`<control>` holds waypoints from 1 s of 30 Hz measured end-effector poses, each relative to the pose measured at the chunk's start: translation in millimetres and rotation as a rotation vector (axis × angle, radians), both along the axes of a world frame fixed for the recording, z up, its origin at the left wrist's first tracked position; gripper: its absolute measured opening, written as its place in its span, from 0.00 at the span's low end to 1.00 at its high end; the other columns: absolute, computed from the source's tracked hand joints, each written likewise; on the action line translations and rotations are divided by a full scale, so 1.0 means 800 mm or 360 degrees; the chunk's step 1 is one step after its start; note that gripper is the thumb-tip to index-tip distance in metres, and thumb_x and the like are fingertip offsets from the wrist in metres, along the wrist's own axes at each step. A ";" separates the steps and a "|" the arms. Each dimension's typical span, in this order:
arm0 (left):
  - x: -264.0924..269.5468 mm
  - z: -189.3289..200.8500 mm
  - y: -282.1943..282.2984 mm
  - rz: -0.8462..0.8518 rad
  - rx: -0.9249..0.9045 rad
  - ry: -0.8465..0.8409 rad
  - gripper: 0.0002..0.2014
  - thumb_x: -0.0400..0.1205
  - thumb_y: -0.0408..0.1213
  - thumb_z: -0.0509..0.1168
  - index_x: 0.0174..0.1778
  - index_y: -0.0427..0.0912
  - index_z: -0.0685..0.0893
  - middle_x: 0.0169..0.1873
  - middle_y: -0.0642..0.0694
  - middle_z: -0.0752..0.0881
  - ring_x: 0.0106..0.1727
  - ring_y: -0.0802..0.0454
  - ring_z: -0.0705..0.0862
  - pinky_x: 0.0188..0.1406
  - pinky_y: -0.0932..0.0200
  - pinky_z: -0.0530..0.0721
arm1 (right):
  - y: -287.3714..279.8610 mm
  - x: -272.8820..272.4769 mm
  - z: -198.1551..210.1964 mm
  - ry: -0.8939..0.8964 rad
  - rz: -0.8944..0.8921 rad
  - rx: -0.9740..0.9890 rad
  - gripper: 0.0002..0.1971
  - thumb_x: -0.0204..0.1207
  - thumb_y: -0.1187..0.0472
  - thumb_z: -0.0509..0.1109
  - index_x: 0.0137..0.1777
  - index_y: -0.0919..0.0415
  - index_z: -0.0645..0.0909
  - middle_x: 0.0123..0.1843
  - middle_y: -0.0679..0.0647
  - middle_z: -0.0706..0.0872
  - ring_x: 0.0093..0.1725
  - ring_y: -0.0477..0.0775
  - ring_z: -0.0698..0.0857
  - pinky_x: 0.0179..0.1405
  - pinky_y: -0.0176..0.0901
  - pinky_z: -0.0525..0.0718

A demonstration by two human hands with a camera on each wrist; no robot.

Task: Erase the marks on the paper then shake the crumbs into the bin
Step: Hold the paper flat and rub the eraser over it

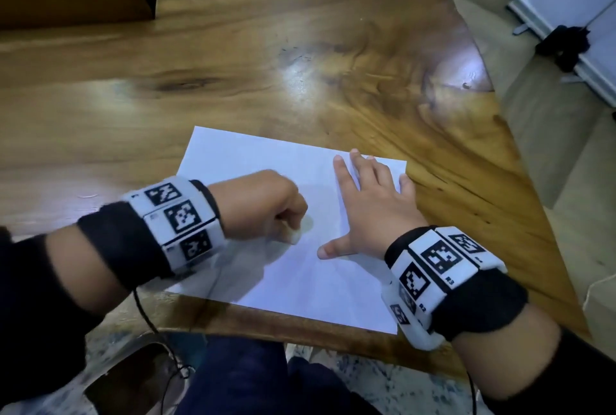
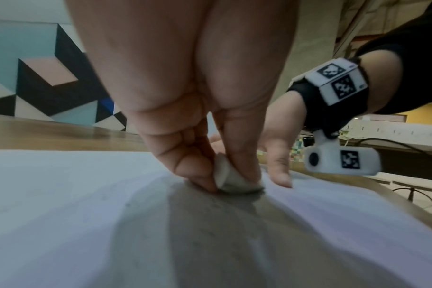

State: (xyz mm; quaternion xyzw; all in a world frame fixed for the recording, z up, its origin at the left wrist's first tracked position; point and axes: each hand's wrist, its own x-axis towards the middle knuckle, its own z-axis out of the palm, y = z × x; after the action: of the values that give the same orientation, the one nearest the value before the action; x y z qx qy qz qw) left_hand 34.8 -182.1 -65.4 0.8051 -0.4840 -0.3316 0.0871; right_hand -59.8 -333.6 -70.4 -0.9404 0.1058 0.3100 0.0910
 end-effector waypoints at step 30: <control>0.030 -0.005 -0.039 0.0289 -0.0370 -0.0321 0.01 0.72 0.32 0.67 0.37 0.38 0.83 0.39 0.40 0.82 0.42 0.41 0.80 0.40 0.58 0.72 | 0.000 0.000 0.000 0.0007 0.0012 -0.0030 0.68 0.58 0.27 0.73 0.82 0.50 0.26 0.83 0.50 0.27 0.83 0.54 0.33 0.79 0.69 0.43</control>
State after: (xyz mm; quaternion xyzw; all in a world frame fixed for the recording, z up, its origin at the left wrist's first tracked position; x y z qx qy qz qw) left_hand 58.7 -213.5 -69.0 0.8592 -0.4505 -0.1819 0.1603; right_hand -60.0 -333.5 -70.6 -0.9409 0.1054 0.3115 0.0808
